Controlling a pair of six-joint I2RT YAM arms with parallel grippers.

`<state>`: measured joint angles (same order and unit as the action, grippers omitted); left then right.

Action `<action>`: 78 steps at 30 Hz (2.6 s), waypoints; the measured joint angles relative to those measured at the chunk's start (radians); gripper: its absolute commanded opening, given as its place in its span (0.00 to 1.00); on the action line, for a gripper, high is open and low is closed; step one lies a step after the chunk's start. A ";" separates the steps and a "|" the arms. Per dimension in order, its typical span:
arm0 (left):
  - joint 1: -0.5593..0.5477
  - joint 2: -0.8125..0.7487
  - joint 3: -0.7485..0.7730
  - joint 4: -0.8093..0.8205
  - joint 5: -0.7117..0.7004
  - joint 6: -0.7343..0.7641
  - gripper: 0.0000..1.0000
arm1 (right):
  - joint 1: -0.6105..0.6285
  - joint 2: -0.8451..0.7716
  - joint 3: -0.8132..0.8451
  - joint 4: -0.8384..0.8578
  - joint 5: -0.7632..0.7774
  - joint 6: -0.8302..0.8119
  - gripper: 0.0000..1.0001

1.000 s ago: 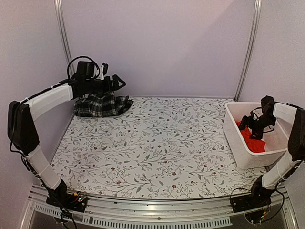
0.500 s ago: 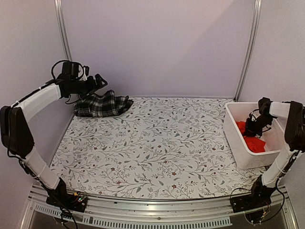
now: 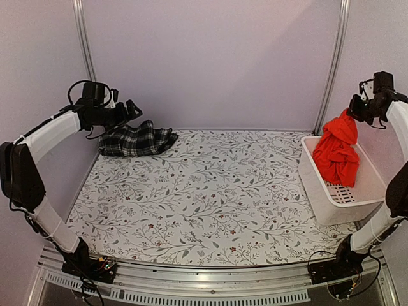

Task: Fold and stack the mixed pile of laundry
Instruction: Pick up the crumpled T-shirt from the bin, then place the crumpled T-shirt at the center of the board, then move the crumpled T-shirt to the center of the board.

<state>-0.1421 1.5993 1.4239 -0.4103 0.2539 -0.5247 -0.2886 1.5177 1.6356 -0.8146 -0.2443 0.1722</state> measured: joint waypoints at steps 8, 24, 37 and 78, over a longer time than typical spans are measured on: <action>0.000 0.011 0.019 0.002 0.019 -0.003 1.00 | 0.165 -0.014 0.385 0.029 -0.135 0.039 0.00; -0.003 -0.053 -0.003 -0.024 -0.024 -0.002 1.00 | 0.794 0.239 0.659 0.426 -0.469 0.272 0.11; -0.089 -0.188 -0.220 -0.057 0.003 0.039 1.00 | 0.597 0.225 -0.021 0.216 -0.360 0.233 0.65; -0.555 -0.319 -0.826 -0.266 0.064 -0.564 0.76 | 0.881 0.568 -0.241 0.180 -0.389 -0.061 0.61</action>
<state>-0.6968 1.2808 0.5976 -0.6758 0.3176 -1.0889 0.5926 2.0861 1.3941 -0.6342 -0.6334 0.1116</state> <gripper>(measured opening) 0.749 0.613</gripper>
